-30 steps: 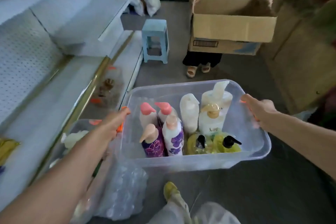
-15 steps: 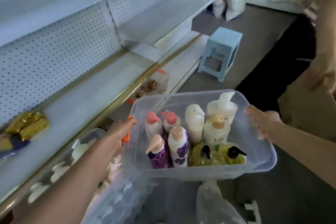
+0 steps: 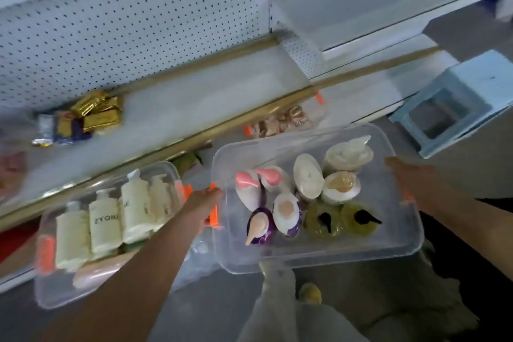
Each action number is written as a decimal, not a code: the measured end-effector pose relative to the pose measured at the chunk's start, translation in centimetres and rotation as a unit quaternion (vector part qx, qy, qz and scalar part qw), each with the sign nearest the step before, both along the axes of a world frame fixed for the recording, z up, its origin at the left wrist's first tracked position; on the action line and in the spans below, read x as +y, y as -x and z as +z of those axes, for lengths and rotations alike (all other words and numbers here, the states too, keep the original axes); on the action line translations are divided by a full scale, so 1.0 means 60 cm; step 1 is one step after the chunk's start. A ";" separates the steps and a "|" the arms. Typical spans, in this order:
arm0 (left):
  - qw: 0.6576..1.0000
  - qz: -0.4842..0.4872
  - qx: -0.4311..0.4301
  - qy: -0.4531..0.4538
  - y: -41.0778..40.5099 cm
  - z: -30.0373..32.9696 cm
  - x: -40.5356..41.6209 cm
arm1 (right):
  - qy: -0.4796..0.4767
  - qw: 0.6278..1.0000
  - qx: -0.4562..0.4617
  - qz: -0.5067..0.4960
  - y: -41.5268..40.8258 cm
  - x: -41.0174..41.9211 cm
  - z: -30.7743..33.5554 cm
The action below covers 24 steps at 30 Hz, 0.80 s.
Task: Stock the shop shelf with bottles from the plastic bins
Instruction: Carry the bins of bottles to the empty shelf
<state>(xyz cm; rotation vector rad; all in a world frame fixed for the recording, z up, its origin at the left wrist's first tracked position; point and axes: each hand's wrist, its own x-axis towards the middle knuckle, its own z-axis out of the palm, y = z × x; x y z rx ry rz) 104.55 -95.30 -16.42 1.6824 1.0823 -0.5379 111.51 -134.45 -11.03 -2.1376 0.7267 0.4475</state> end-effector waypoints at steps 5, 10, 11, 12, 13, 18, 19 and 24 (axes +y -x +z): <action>0.998 0.048 0.025 0.012 -0.029 -0.078 0.027 | -0.012 1.000 0.018 0.022 -0.081 0.032 -0.086; 0.992 0.111 0.060 0.015 -0.065 -0.178 0.059 | 0.031 0.996 0.063 0.051 -0.177 0.085 -0.198; 0.991 0.118 0.065 0.014 -0.073 -0.199 0.063 | 0.021 0.996 0.076 0.042 -0.192 0.094 -0.220; 0.989 0.126 0.070 0.013 -0.081 -0.221 0.066 | 0.018 0.995 0.084 0.042 -0.204 0.105 -0.240; 0.988 0.131 0.079 0.009 -0.088 -0.242 0.070 | 0.014 0.994 0.095 0.049 -0.216 0.114 -0.259; 0.980 0.156 0.123 -0.005 -0.120 -0.336 0.086 | 0.057 0.983 0.133 0.115 -0.275 0.141 -0.362; 0.979 0.162 0.127 -0.007 -0.126 -0.357 0.090 | 0.065 0.981 0.137 0.125 -0.287 0.145 -0.379; 0.976 0.174 0.132 0.003 -0.146 -0.435 0.101 | 0.058 0.977 0.136 0.154 -0.325 0.156 -0.445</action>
